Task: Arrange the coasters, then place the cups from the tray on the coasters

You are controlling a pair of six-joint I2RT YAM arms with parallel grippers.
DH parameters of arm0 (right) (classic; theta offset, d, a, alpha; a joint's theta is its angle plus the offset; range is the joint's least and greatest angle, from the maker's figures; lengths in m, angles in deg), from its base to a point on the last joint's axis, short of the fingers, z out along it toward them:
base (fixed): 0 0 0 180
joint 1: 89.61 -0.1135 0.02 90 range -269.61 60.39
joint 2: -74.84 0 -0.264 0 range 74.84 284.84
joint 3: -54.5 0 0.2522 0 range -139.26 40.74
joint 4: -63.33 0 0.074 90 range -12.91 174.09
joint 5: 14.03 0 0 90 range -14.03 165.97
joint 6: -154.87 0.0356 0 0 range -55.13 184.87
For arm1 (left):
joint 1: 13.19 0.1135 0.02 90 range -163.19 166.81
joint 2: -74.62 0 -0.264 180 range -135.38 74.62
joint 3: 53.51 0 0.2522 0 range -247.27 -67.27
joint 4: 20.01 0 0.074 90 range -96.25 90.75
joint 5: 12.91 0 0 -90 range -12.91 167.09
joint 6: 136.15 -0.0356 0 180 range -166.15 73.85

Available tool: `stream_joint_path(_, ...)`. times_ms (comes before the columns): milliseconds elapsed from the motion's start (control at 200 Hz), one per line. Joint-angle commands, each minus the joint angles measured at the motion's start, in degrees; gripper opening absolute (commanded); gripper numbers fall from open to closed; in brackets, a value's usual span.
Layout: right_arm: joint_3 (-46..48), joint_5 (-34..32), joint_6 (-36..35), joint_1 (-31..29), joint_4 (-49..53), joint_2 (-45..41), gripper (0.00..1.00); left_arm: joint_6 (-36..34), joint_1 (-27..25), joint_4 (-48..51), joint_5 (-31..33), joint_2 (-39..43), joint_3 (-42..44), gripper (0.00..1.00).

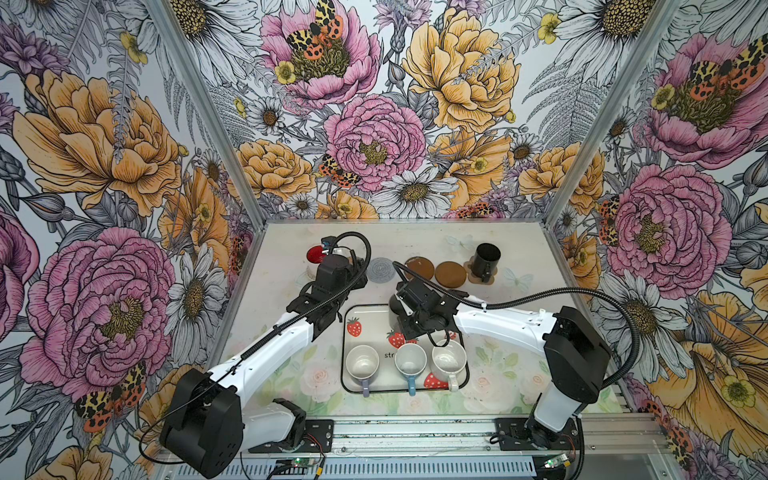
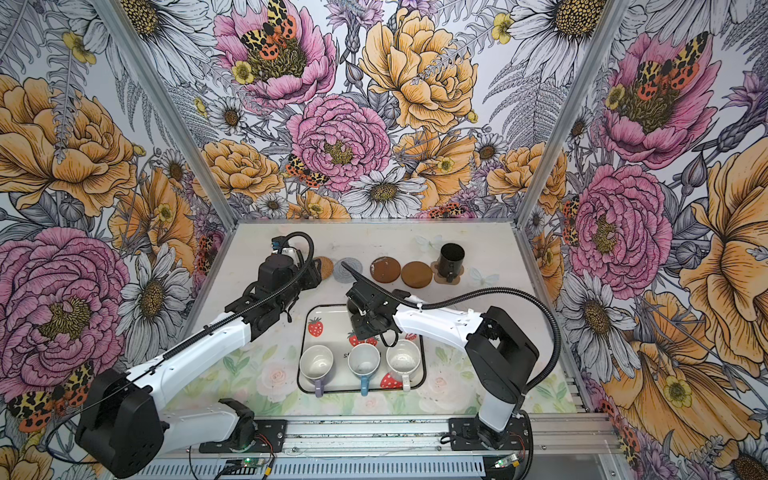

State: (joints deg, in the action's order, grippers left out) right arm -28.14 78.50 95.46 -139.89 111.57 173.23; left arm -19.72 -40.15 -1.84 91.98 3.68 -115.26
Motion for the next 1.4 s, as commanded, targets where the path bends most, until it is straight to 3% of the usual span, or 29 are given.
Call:
stream_joint_path(0, -2.29, -1.98, -1.85, 0.27, 0.06, -1.42, 0.0, -1.21, 0.59, -1.28, -1.17, -0.25, 0.69, 0.6)
stream_joint_path(926, -3.01, -8.72, -7.69, 4.57, 3.11, -11.23, 0.0, -1.04, 1.22, -1.53, -1.41, 0.27, 1.32, 0.6)
stream_joint_path(1396, -3.95, -11.68, -10.28, 13.01, 2.92, -13.07, 0.0, -1.04, 1.56, -1.69, -1.44, -0.34, 1.36, 0.6)
